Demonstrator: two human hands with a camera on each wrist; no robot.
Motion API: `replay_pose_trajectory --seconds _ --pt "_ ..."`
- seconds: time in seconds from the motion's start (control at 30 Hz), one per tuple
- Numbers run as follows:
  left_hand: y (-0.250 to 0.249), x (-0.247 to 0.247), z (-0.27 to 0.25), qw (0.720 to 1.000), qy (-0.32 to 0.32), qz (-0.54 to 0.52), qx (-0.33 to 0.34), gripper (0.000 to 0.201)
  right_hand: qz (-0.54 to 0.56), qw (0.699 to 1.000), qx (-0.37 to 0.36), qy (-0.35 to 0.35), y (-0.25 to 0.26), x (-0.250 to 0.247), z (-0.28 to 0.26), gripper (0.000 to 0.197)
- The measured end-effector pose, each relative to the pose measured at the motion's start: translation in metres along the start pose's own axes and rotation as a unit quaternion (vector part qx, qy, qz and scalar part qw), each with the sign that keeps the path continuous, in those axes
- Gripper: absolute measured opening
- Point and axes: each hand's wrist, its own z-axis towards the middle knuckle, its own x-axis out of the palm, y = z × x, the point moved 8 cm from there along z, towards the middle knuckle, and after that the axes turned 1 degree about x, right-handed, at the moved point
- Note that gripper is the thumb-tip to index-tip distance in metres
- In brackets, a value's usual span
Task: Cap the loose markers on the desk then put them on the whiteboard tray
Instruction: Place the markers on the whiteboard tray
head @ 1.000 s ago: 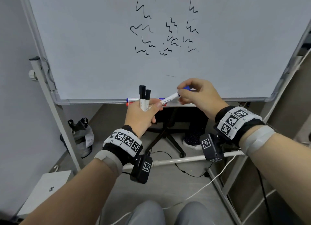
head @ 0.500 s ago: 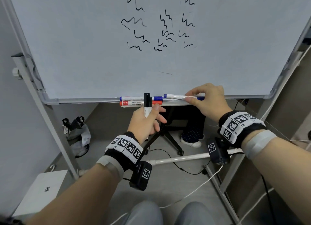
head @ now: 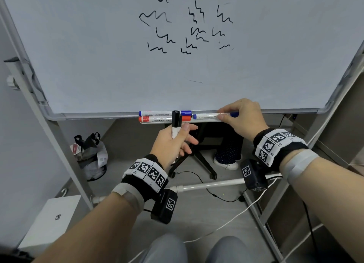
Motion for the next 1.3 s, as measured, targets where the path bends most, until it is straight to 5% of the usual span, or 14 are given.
replay_pose_trajectory --seconds 0.5,0.73,0.9,1.03,1.17,1.3 --pt "0.005 0.000 0.003 0.999 0.027 0.009 -0.014 0.037 0.119 0.992 0.020 -0.034 0.015 -0.005 0.000 0.006" --pt "0.007 0.025 0.001 0.990 0.107 -0.062 -0.070 0.031 0.261 0.944 -0.017 0.202 0.062 0.015 -0.020 0.030" --pt "-0.006 0.035 -0.006 0.989 0.130 -0.037 -0.062 0.029 0.260 0.934 -0.023 0.242 0.069 0.016 -0.030 0.019" --pt "-0.007 0.034 -0.007 0.990 0.133 -0.019 -0.050 0.033 0.257 0.940 -0.006 0.225 0.064 0.012 -0.030 0.012" --pt "-0.003 0.023 -0.004 0.994 0.096 -0.022 -0.046 0.032 0.366 0.915 0.068 0.154 0.047 -0.005 -0.024 0.009" --pt "-0.003 0.016 0.001 0.996 0.078 0.005 -0.035 0.025 0.241 0.958 0.007 0.156 0.050 -0.008 -0.027 0.014"
